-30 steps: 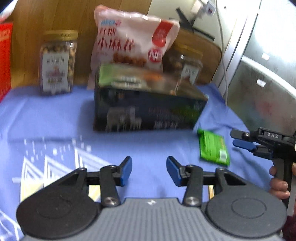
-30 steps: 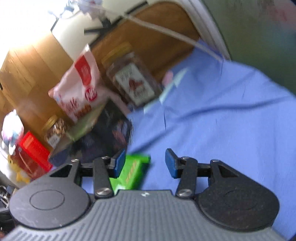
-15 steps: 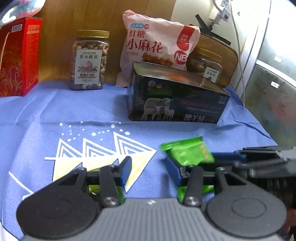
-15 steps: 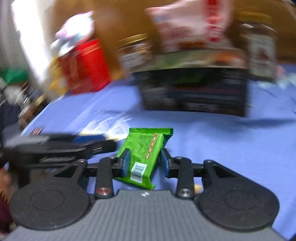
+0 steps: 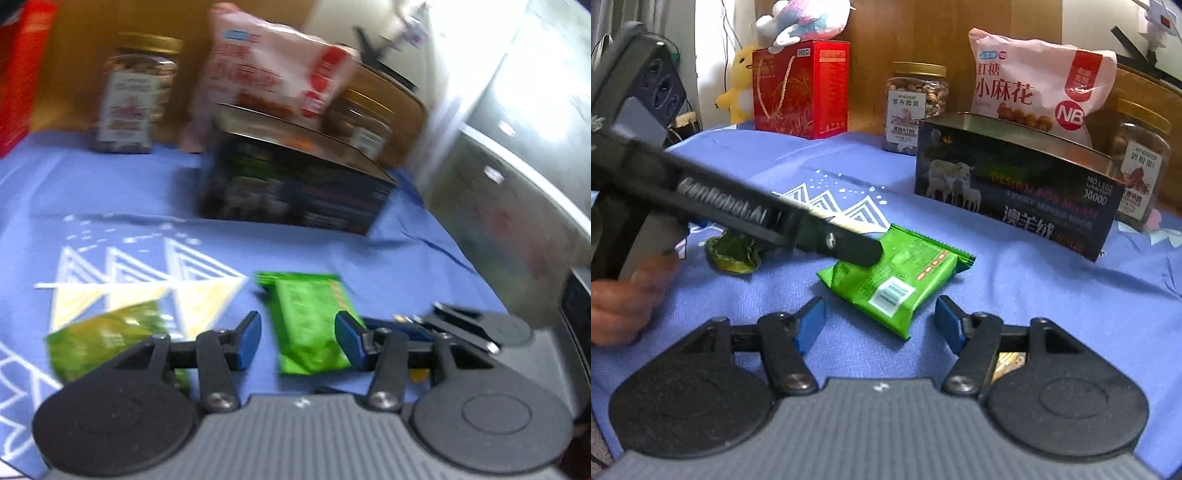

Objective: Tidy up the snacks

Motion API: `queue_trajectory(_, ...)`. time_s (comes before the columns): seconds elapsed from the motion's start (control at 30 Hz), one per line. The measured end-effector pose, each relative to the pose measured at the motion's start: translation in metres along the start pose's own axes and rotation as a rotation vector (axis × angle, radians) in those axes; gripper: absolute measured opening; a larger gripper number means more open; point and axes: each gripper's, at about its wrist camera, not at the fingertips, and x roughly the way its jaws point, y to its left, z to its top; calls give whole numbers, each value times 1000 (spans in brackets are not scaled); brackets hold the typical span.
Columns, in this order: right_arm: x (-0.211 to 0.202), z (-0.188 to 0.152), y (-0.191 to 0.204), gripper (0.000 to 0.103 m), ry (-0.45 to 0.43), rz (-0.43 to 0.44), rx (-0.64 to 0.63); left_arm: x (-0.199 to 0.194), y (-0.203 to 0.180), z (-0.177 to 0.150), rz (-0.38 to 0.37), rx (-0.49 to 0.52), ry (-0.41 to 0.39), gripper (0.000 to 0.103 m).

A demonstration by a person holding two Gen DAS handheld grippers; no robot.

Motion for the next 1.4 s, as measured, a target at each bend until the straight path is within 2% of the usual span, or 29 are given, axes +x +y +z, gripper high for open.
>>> queue_trajectory(0.07,0,-1,0,59,-8,-8,6,6,-10,-2,3,34,27,43)
queue_trajectory(0.1,-1,-1,0,51,-14,-11,3,7,-13,-4,15,50,20,44)
queue_trajectory(0.33,-16,-5,7,42,-33,-19,-44,-4,-15,1,-9,22,18,39)
queue_trajectory(0.5,-31,9,-3,42,-122,-42,-50,-12,-34,23,8,110,-58,39)
queue_trajectory(0.7,-26,39,-23,42,-251,-154,-94,5,-60,71,80,222,-165,39)
queue_trajectory(0.93,2,69,-77,42,-268,-266,-51,62,-79,120,141,286,-190,40)
queue_trajectory(1.0,12,71,-90,43,-257,-296,-35,80,-80,126,157,286,-175,42)
queue_trajectory(1.1,19,70,-102,58,-282,-372,-6,107,-81,127,209,291,-138,46)
queue_trajectory(1.17,21,68,-104,61,-275,-425,-4,111,-80,123,220,273,-161,50)
queue_trajectory(1.4,2,56,-95,62,-296,-400,20,83,-82,107,175,261,-163,51)
